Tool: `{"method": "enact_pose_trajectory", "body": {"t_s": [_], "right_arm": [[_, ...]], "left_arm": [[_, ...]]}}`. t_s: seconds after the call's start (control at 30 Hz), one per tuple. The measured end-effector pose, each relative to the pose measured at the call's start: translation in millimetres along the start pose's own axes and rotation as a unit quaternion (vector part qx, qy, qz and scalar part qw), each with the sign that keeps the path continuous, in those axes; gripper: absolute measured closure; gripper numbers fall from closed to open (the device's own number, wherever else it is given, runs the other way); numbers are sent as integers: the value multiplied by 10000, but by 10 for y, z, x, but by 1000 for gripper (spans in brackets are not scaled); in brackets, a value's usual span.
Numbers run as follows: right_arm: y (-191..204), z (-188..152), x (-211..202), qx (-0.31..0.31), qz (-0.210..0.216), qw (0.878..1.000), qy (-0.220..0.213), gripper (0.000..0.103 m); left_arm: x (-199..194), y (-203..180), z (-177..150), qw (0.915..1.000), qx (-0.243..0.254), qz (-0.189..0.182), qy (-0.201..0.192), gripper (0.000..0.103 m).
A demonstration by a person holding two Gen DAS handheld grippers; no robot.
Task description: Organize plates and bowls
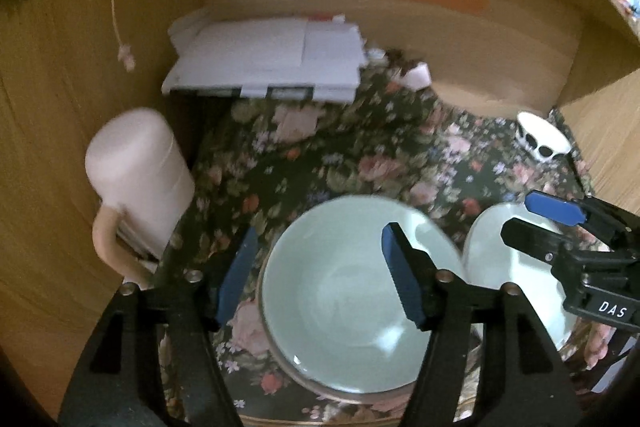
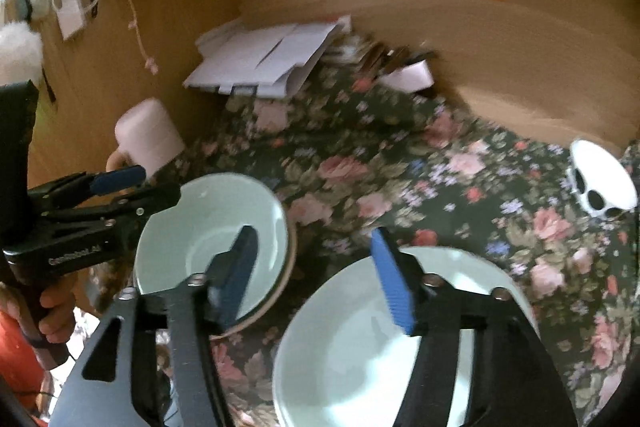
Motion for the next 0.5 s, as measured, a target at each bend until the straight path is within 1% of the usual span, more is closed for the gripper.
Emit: {"method": "enact_pose_trajectory", "body": {"t_s": [0.1,0.2,0.3,0.5], "right_arm": [[-159,54,-159,117,-85,9998,-165,38],[-327,95,-295,228,-228,9990,-310,35],[-505,120,-428,302,-409,9978,-436,34],[-863,158,-652,410,-825,9936,-657,34]], "left_arm": [[-118,-119,121,9998,27,-111,-150,34],[-190,-268,221,9994,90,-234,-250,33],[-233,-452,311,9986,196,-330,-351,26],[-235,-829,493,9967,457,-467,-475,25]]}}
Point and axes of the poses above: each gripper's, at about its wrist camera, not at the fingertips, and x roughly the way its jaws point, y to its left, z to its top, the point moved 6 cm from there along x, roughly the way its jaws point, and after that the axes turned 13 degrees about y, right-handed, at the moved point
